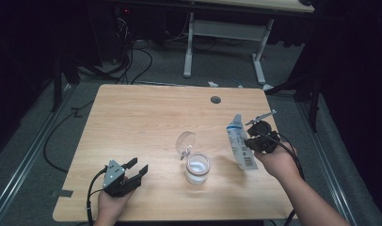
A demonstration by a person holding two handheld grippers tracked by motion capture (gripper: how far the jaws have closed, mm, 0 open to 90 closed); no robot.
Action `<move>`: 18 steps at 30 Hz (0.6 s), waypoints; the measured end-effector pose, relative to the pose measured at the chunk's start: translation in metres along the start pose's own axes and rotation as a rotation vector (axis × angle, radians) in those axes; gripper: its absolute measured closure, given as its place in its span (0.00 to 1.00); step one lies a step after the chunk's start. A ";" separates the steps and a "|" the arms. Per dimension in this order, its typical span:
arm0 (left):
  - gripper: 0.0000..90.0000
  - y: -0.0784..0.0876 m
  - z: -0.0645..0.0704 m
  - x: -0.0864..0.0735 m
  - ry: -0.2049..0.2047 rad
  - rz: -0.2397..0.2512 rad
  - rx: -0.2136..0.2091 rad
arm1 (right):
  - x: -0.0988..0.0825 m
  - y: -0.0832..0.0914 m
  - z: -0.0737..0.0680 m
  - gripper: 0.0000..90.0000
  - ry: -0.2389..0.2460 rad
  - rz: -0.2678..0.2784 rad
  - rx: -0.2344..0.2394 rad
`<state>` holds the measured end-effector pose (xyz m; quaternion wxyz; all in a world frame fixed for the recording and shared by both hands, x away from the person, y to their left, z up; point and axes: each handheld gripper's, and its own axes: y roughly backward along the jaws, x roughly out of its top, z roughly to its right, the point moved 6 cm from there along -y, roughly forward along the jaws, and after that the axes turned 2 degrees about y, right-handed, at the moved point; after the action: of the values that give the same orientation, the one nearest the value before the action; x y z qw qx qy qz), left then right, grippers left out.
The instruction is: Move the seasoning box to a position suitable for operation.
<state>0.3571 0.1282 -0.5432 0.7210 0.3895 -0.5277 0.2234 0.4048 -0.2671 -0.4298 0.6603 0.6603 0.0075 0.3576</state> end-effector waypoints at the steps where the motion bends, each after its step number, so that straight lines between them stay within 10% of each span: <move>1: 0.52 0.000 0.000 0.000 0.001 0.002 -0.001 | 0.000 0.000 0.000 1.00 -0.001 0.011 -0.002; 18: 0.52 -0.001 0.002 -0.003 -0.009 -0.008 0.006 | -0.009 -0.003 -0.005 1.00 -0.050 0.171 -0.005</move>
<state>0.3559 0.1267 -0.5457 0.7184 0.3946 -0.5289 0.2203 0.3975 -0.2663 -0.4373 0.6290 0.6656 -0.0662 0.3961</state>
